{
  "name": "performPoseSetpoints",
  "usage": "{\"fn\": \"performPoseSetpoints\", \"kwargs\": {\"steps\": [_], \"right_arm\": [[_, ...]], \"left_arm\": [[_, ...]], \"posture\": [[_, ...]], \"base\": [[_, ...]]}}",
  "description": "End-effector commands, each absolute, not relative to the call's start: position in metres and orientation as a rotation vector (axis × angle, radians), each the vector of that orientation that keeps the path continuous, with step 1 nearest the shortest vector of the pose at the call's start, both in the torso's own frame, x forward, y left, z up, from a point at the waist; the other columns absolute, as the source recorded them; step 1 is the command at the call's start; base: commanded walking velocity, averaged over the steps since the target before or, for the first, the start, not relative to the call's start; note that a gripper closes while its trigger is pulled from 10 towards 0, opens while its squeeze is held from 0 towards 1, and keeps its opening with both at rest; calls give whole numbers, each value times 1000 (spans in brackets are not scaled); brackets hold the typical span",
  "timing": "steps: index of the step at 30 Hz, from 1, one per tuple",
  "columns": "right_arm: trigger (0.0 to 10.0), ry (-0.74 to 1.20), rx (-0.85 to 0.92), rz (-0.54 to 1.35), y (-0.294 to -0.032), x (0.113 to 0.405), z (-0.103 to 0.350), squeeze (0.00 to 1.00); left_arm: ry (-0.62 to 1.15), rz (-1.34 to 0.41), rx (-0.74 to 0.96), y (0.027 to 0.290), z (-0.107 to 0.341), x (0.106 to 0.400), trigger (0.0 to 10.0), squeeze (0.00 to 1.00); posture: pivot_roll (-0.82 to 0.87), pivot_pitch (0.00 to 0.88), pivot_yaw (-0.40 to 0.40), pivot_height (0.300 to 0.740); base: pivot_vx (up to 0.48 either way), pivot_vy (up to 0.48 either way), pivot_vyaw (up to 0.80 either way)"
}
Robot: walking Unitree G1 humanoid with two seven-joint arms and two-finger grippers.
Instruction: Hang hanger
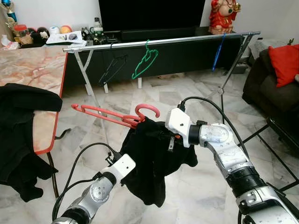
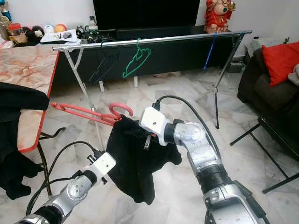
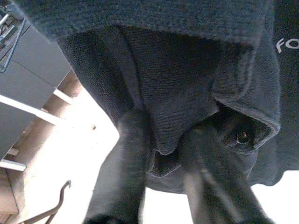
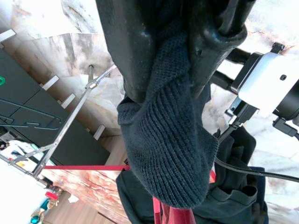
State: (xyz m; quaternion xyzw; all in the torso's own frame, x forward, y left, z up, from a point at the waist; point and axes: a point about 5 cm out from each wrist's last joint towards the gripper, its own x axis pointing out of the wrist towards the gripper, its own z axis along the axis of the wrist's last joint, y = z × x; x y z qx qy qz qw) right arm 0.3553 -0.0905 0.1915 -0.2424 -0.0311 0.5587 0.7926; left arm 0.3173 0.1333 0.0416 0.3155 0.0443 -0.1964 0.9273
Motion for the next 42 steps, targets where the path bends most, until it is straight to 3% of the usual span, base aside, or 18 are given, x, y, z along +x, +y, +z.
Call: {"fn": "performPoseSetpoints", "kwargs": {"steps": [1,21,31,42], "right_arm": [[10000,-138,-512,1193,-87,357,209,0],[10000,-90,-556,1164,-95,358,198,0],[10000,93,-728,1106,-123,355,163,0],[10000,226,-739,1032,-156,351,139,0]], "left_arm": [[122,-407,649,135,35,313,0,0],[177,-333,642,147,32,315,0,0],[230,-285,626,158,28,313,0,0],[314,-328,617,159,16,305,0,0]], "posture": [[-7,72,9,740],[-8,64,12,740],[-9,70,14,740],[-7,76,13,740]], "base": [[0,0,0],[0,0,0],[0,0,0],[0,0,0]]}}
